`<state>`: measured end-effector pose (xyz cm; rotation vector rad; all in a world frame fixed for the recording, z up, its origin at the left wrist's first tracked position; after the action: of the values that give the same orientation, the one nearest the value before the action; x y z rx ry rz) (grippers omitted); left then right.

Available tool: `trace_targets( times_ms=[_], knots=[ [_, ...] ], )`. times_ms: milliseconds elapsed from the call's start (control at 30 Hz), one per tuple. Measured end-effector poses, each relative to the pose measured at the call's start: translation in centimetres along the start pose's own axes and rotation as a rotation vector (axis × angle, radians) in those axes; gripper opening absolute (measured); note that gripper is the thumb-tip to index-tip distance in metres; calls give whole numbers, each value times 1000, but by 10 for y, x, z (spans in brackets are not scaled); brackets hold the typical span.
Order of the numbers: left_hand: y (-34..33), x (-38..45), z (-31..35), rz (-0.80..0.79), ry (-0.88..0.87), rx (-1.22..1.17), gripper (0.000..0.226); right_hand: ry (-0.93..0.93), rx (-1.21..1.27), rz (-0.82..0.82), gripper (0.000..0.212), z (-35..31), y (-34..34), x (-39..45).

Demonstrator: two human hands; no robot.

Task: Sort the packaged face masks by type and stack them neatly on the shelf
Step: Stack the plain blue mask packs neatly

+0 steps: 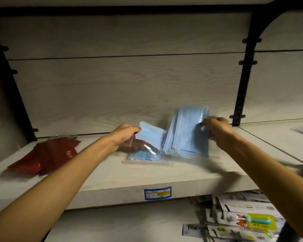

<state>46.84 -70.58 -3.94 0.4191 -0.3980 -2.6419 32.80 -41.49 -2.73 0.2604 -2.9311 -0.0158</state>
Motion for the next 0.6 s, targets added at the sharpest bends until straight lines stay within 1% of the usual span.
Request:
trace_targets(
  times_ms=[67, 100, 133, 167, 233, 300, 333, 433, 533, 600],
  knots=[
    [6, -1, -8, 64, -7, -173, 12, -76, 105, 104, 27, 8, 17, 3],
    [9, -2, -12, 83, -8, -227, 9, -117, 151, 114, 26, 10, 24, 4],
    [8, -4, -16, 94, -4, -253, 9, -161, 175, 86, 18, 12, 29, 5],
    [7, -6, -20, 100, 6, -252, 8, -219, 198, 44, 13, 13, 30, 4],
    [4, -12, -24, 107, 19, -202, 14, -343, 241, -6, 24, 18, 32, 4],
    [3, -15, -25, 118, 22, -151, 29, -421, 305, -15, 30, 19, 29, 3],
    [5, -17, -24, 139, 24, -110, 36, -438, 319, -30, 33, 18, 26, 2],
    [17, -19, -23, 245, 15, 60, 53, -468, 390, -141, 39, 9, 9, 2],
    [27, -18, -24, 300, -34, 331, 45, -448, 429, -195, 41, -1, -1, 8],
    [31, -18, -24, 381, -76, 556, 54, -430, 414, -215, 38, -1, -9, 10]
  ],
)
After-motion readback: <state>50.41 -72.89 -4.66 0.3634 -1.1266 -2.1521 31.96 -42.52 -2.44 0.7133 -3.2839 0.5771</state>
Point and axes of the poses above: each hand's wrist, its own x-axis towards the middle knuckle, its own y-axis out of the back of the hand, z = x × y, the point moved 6 cm from there along x, towards the middle knuckle, and after that the axes turned 9 degrees about y, right-handed, at the moved point
